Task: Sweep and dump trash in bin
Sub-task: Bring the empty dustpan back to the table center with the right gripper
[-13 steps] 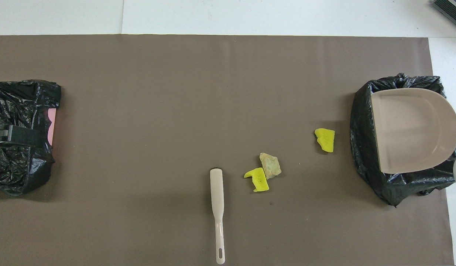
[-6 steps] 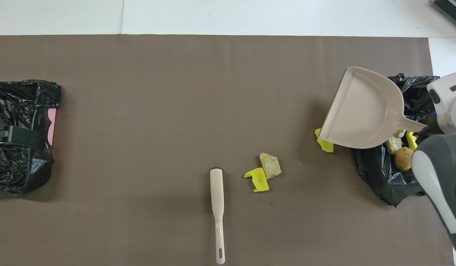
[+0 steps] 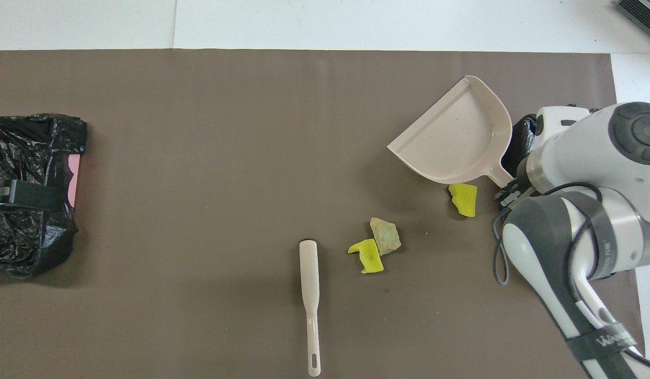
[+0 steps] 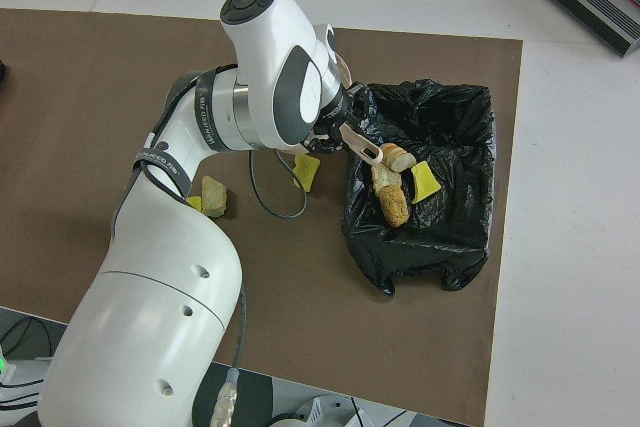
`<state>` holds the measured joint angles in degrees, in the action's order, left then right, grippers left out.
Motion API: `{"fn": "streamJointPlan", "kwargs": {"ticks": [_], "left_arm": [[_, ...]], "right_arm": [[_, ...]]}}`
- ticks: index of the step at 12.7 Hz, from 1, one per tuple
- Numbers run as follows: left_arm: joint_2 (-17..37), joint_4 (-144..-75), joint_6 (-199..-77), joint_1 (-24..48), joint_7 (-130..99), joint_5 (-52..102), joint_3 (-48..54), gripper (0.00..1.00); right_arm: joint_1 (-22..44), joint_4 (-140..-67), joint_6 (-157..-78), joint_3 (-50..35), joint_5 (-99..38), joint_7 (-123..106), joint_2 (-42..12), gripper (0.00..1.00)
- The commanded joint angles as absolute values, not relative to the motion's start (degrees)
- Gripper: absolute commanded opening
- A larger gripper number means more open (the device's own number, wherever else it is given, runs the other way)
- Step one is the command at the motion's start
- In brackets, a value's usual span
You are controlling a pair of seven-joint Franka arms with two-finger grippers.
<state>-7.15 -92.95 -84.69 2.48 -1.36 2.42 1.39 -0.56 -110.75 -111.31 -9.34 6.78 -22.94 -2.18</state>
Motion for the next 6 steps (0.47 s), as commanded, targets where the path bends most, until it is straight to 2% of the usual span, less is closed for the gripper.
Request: {"fn": "streamJointPlan", "kwargs": {"ticks": [1,3,6], "left_arm": [[-7.3,-92.1,-83.7,2.0,-1.3,2.5,1.5,1.0],[-7.3,-92.1,-83.8,2.0,-1.3,2.5,1.5,1.0],[-7.3,-92.1,-83.8,2.0,-1.3,2.5,1.5,1.0]], "right_arm": [[2.4,-107.8,-109.4,-9.2,2.5,-11.7,-4.7,0.0],[6.2,-107.4,-109.5,-9.2,0.7,-0.1,-5.8,0.0],[12.8,-101.9,-107.7,-9.2,-2.8,12.4,-10.5,0.0]]}}
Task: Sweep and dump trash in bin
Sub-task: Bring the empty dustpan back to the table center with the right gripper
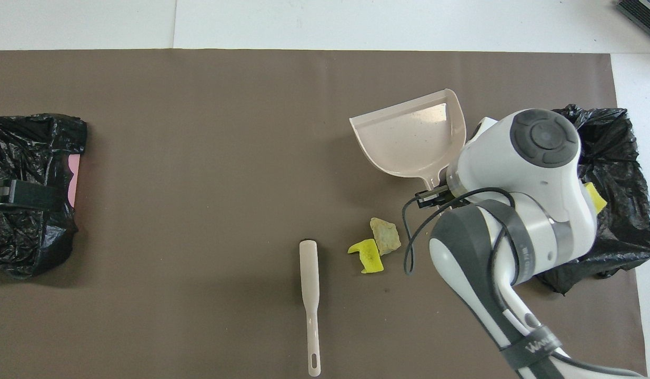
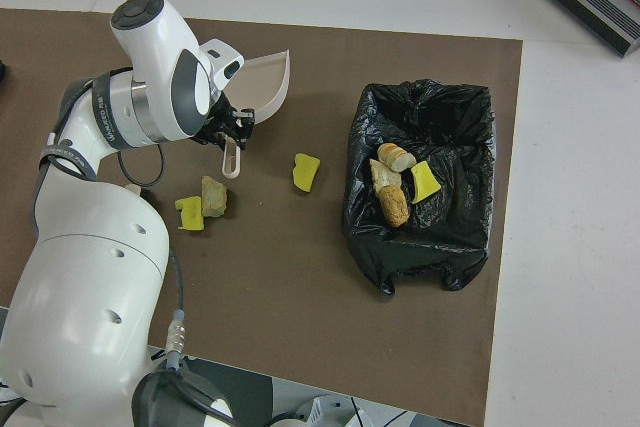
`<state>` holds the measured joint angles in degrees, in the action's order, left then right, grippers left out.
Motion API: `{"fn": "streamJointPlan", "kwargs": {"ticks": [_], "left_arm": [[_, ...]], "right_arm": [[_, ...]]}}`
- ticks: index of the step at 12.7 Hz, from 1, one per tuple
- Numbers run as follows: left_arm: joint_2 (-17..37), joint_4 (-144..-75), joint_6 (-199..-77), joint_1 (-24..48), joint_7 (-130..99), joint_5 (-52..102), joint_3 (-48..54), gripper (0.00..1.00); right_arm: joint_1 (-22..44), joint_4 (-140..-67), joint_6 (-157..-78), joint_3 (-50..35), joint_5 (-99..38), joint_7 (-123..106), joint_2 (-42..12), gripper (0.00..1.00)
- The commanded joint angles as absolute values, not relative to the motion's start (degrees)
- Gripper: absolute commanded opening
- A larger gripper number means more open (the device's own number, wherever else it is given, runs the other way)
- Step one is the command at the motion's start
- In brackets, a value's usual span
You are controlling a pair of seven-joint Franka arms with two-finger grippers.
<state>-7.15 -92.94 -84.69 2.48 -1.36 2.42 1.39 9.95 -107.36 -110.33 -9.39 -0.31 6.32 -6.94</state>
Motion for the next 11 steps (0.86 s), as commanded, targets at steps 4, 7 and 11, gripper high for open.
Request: {"fn": "streamJointPlan", "kwargs": {"ticks": [4,7,11], "left_arm": [[-7.3,-92.1,-83.8,2.0,-1.3,2.5,1.5,1.0],[-7.3,-92.1,-83.8,2.0,-1.3,2.5,1.5,1.0],[-7.3,-92.1,-83.8,2.0,-1.3,2.5,1.5,1.0]], "right_arm": [[18.5,-95.7,-107.4,-9.2,-5.9,21.4,-16.3,0.0],[21.6,-89.1,-107.1,-9.3,-5.3,30.4,-23.4,0.0],[24.5,-80.6,-108.1,-9.2,-4.5,36.5,-32.5,0.0]]}}
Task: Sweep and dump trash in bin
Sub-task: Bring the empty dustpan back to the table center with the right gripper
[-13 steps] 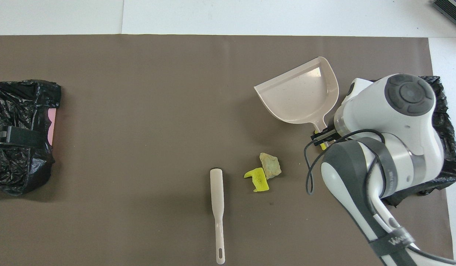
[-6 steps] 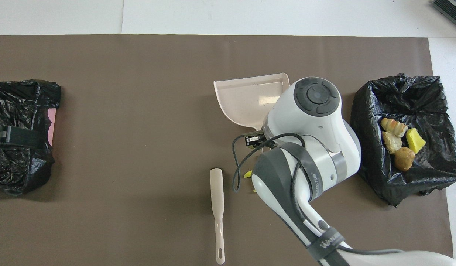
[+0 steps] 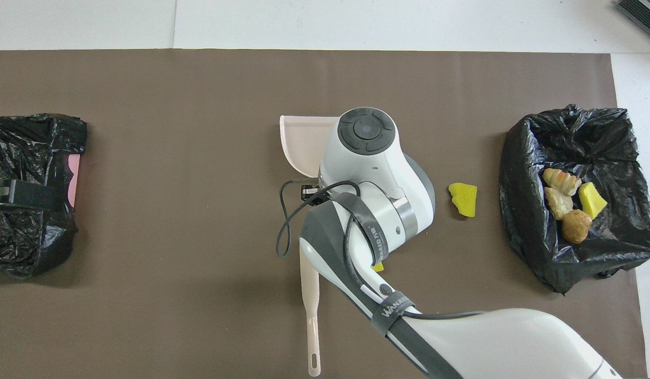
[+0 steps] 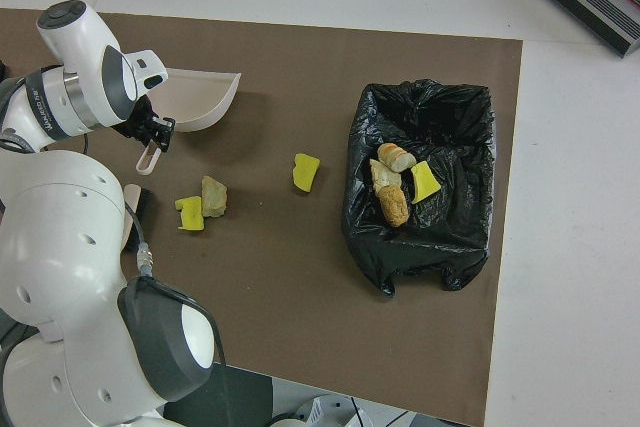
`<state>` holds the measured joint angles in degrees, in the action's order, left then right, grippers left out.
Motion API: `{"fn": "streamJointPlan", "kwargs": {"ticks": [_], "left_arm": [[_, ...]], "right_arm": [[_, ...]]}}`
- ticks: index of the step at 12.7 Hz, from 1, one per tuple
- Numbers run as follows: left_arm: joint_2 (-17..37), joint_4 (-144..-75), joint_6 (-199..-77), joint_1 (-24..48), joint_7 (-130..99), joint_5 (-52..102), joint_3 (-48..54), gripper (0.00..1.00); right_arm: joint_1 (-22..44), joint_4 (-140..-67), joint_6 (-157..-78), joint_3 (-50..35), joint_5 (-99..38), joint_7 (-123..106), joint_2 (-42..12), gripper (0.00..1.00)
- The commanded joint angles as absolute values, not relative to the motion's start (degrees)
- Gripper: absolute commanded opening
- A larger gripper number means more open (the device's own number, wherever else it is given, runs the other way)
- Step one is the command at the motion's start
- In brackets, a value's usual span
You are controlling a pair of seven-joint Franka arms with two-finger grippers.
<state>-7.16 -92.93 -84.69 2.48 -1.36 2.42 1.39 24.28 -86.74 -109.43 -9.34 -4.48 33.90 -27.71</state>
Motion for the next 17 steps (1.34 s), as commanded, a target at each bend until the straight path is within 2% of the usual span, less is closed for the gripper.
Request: {"fn": "streamJointPlan", "kwargs": {"ticks": [1,3,4,5,7,10,15,17], "left_arm": [[-7.3,-92.1,-83.8,2.0,-1.3,2.5,1.5,1.0],[-7.3,-92.1,-83.8,2.0,-1.3,2.5,1.5,1.0],[-7.3,-92.1,-83.8,2.0,-1.3,2.5,1.5,1.0],[-7.3,-92.1,-83.8,2.0,-1.3,2.5,1.5,1.0],[-7.3,-92.1,-83.8,2.0,-1.3,2.5,1.5,1.0],[-7.3,-92.1,-83.8,2.0,-1.3,2.5,1.5,1.0],[-7.3,-92.1,-83.8,2.0,-1.3,2.5,1.5,1.0],[-7.3,-92.1,-83.8,2.0,-1.3,2.5,1.5,1.0]], "right_arm": [[24.6,-80.6,-108.6,-9.2,-4.5,36.6,-33.0,0.0],[25.0,-81.0,-109.0,-9.2,-4.7,36.7,-33.0,0.02],[24.7,-80.9,-108.4,-9.2,-4.3,36.7,-33.0,0.96],[25.4,-80.9,-108.1,-9.2,-4.2,36.7,-32.6,1.0],[25.8,-81.3,-107.6,-9.3,-4.5,36.1,-31.3,1.0],[25.8,-83.6,-101.5,-9.8,-5.0,35.9,-27.4,1.0],[28.8,-99.5,-101.8,-9.9,-8.4,37.7,-15.8,1.0],[31.4,-106.2,-107.3,-9.9,-8.4,41.6,-12.1,1.0]]}}
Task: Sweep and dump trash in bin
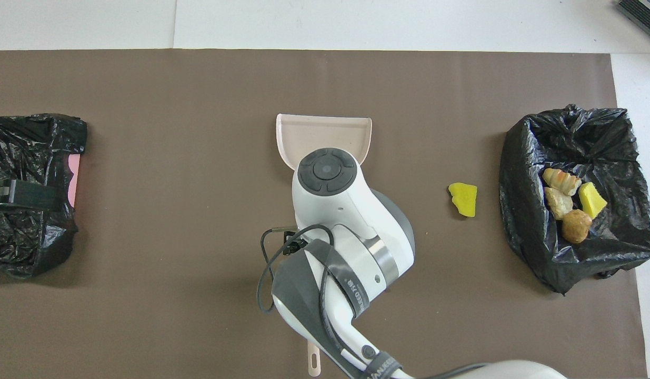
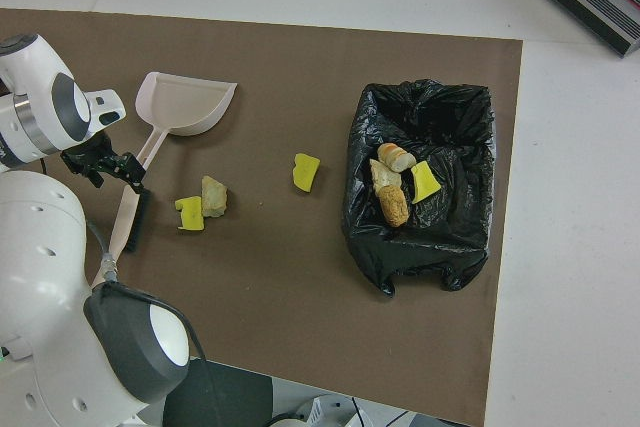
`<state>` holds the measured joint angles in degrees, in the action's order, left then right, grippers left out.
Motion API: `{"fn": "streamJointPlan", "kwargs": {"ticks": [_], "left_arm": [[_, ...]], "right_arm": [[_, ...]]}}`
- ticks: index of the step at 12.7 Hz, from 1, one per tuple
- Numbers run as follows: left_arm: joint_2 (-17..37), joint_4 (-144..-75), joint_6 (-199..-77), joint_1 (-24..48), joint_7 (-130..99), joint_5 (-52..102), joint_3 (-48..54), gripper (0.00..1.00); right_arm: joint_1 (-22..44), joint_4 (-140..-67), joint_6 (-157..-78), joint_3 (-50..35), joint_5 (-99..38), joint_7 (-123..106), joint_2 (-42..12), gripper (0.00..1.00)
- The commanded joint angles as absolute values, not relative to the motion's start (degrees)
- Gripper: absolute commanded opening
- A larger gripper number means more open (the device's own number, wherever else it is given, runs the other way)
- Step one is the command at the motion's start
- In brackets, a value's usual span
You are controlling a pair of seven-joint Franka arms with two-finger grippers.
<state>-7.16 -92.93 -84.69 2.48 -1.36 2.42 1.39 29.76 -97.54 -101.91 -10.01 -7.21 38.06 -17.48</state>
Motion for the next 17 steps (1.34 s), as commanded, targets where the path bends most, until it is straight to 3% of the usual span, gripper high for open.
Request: {"fn": "streamJointPlan", "kwargs": {"ticks": [1,5,7,11,14,17], "left_arm": [[-7.3,-92.1,-83.8,2.0,-1.5,2.5,1.5,1.0],[-7.4,-92.1,-83.6,2.0,-1.5,2.5,1.5,1.0],[-7.0,-91.9,-84.0,2.0,-1.4,2.1,1.5,1.0],[-6.6,-92.3,-90.1,2.9,-1.5,1.5,1.9,1.0],[-4.1,-92.4,-95.9,5.3,-2.1,1.7,2.3,1.0],[1.7,-91.9,-101.1,9.1,-6.0,1.5,2.7,1.0]], "right_arm": [[33.1,-110.0,-111.1,-10.0,-8.4,43.5,-10.0,1.0],[38.1,-123.5,-124.8,-10.0,-8.4,48.8,-3.2,1.0],[38.7,-129.0,-128.0,-10.1,-8.4,49.6,-0.2,1.0],[42.3,-131.4,-128.3,-10.1,-8.4,52.5,0.5,1.0],[43.2,-131.7,-128.2,-10.1,-8.5,53.7,0.4,0.91],[43.4,-132.3,-128.9,-10.1,-8.4,54.0,-0.2,0.83]]}}
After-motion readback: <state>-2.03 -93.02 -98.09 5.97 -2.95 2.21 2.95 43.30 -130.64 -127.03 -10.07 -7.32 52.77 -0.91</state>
